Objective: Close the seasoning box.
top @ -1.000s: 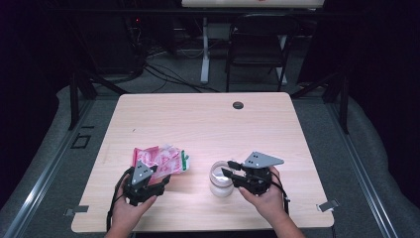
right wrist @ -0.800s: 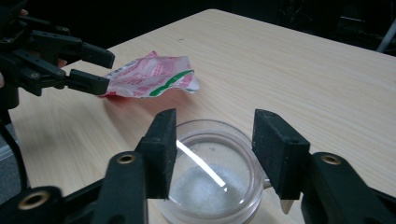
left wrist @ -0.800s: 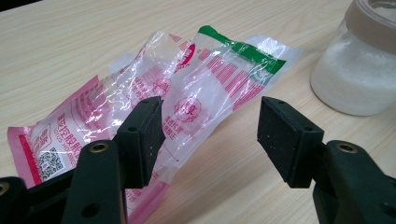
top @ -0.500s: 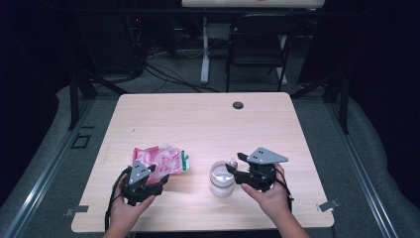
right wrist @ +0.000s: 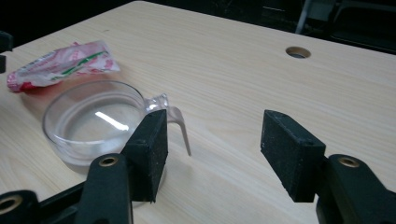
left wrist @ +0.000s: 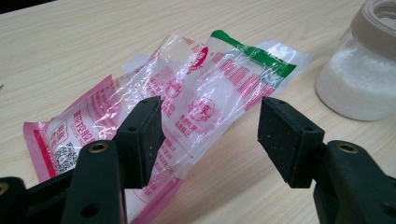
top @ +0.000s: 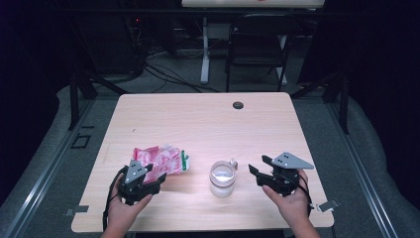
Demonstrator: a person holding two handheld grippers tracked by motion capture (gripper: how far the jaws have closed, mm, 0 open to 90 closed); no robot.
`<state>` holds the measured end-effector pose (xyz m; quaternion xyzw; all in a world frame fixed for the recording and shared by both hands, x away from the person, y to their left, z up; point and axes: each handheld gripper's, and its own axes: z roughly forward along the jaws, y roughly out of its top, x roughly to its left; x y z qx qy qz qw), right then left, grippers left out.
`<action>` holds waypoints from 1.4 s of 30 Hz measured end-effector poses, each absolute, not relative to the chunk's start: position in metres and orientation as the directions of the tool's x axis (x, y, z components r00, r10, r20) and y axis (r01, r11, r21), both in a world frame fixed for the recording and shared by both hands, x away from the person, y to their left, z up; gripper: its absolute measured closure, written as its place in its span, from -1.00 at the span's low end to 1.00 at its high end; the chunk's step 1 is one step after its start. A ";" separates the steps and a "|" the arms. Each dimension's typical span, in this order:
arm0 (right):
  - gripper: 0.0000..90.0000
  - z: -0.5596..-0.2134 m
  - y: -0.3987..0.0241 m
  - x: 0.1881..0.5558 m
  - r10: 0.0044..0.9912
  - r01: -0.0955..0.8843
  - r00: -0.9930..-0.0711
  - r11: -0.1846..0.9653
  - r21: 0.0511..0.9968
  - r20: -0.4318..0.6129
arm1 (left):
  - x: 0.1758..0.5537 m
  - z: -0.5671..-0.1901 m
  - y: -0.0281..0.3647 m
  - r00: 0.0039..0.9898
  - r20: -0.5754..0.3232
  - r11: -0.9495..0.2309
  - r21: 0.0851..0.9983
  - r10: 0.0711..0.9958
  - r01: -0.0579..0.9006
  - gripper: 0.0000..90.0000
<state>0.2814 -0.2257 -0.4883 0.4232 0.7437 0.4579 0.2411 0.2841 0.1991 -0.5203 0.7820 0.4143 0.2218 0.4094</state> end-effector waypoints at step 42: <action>-0.06 -0.552 -0.299 0.282 0.924 0.571 -0.345 0.068 0.818 0.164 | 0.288 -0.529 0.201 0.552 0.002 -0.325 0.811 0.834 0.487 -0.11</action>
